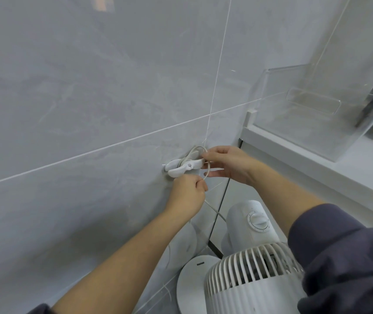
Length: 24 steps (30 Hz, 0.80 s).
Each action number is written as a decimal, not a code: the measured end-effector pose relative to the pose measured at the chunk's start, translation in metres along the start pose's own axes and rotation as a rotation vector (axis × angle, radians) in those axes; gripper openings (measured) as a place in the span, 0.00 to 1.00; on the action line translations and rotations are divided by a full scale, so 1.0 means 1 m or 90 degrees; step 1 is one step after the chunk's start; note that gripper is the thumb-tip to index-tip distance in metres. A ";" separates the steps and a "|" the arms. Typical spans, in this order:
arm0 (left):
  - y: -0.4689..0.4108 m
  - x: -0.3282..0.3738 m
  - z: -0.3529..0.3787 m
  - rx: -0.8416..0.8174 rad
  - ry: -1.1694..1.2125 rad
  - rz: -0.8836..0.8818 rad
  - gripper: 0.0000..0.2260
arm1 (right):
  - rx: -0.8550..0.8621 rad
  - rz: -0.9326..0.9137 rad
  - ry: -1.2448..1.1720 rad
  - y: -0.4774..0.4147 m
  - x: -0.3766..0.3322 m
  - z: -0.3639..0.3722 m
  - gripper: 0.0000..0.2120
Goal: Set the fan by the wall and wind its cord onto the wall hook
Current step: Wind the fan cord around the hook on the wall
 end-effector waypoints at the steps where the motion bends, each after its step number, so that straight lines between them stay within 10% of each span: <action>1: -0.001 0.000 0.001 -0.006 -0.001 -0.003 0.12 | 0.018 -0.005 0.018 0.000 0.000 0.001 0.10; 13: 0.001 -0.021 0.009 -0.046 0.008 -0.025 0.12 | 0.124 0.108 -0.086 -0.009 0.016 0.014 0.02; 24: 0.017 -0.059 -0.009 -0.023 -0.116 -0.054 0.11 | 0.130 0.084 0.211 -0.006 0.011 0.030 0.08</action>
Point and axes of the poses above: each hand's wrist, its own y-axis away from the middle knuckle, its own z-axis out of the palm, x = y × z, the point moved 2 cm from there along -y, towards the middle knuckle, and after that the axes turned 7 degrees about y, right-handed, at the moved point
